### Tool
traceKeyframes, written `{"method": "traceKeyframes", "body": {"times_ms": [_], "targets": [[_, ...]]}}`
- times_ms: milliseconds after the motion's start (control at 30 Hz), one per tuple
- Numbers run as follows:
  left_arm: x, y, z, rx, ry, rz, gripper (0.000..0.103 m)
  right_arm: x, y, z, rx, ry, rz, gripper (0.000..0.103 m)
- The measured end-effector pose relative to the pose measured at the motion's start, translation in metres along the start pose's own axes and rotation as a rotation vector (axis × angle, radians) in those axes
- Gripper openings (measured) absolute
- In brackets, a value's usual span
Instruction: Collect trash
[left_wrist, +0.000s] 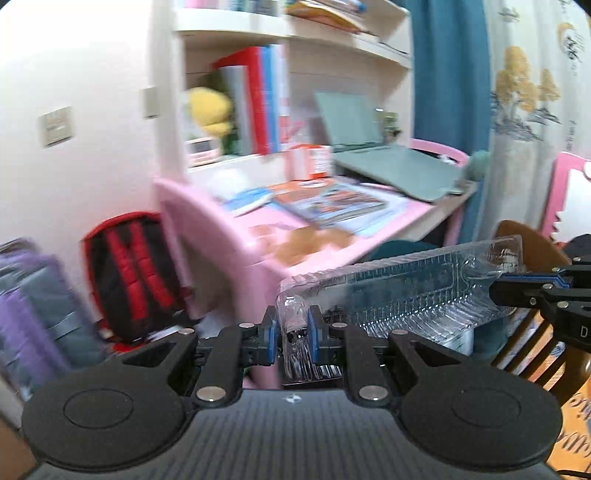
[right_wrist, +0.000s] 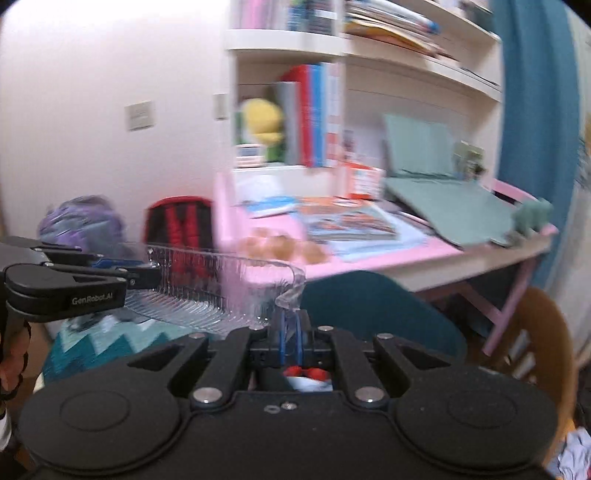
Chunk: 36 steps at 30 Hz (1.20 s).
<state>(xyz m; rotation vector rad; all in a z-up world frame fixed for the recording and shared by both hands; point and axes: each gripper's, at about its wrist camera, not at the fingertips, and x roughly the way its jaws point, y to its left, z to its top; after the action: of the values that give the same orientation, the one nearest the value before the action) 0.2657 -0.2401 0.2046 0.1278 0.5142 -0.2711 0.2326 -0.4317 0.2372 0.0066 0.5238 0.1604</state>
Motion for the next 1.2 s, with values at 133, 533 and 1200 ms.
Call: {"method": "traceKeyframes", "body": {"times_ms": [133, 533, 1200], "targets": [[0.044, -0.043, 0.018, 0.007, 0.07, -0.057, 0.016, 0.023, -0.049, -0.005, 0.061, 0.053, -0.06, 0.006], [0.155, -0.091, 0.015, 0.042, 0.233, -0.029, 0.042, 0.116, -0.113, -0.023, 0.125, 0.204, -0.149, 0.005], [0.066, 0.044, -0.005, -0.153, 0.113, 0.048, 0.074, 0.07, -0.048, -0.026, 0.003, 0.132, 0.024, 0.035]]}}
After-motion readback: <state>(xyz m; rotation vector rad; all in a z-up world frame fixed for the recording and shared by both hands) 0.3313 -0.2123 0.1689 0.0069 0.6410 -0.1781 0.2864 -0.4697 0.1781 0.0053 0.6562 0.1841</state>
